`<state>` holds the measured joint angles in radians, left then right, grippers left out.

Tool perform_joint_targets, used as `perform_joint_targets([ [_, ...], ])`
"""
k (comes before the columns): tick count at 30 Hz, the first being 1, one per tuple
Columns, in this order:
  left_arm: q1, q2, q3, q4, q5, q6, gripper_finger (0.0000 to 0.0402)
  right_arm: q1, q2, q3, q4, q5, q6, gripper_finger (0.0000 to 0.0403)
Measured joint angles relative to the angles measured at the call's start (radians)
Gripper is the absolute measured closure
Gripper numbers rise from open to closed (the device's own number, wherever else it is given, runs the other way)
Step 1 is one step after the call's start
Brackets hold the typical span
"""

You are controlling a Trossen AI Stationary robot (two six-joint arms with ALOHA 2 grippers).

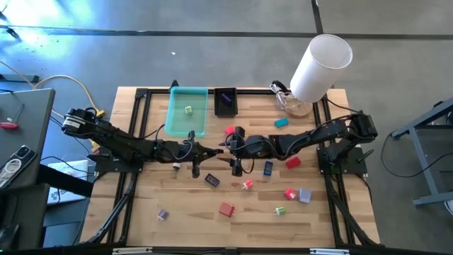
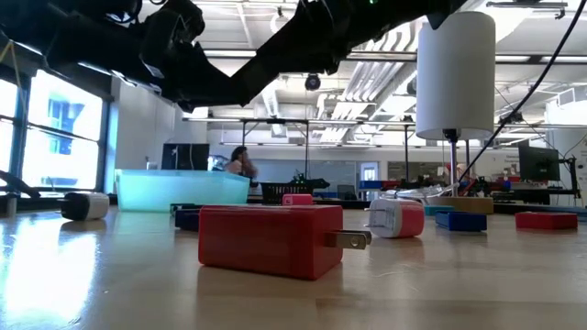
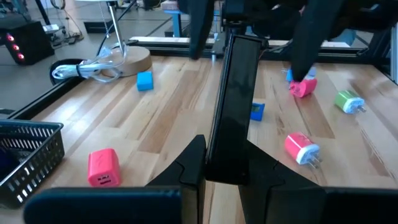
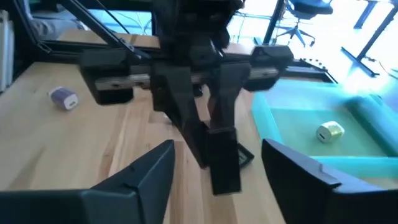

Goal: Pick & Place Office items
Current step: Put the bottom black timer into the black bin

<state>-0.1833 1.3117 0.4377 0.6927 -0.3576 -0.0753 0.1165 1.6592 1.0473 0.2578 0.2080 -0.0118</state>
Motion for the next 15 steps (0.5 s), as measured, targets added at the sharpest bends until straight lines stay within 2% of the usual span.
perform_joint_targets([
  [8,0.0,0.0,0.0,0.025,-0.001,-0.032,0.0351,-0.002,0.0,0.0,0.018,-0.002,-0.019,0.0263],
  [15,0.0,0.0,0.001,0.05,0.0,-0.035,0.0351,-0.002,0.0,0.0,0.017,-0.001,-0.019,0.0302],
])
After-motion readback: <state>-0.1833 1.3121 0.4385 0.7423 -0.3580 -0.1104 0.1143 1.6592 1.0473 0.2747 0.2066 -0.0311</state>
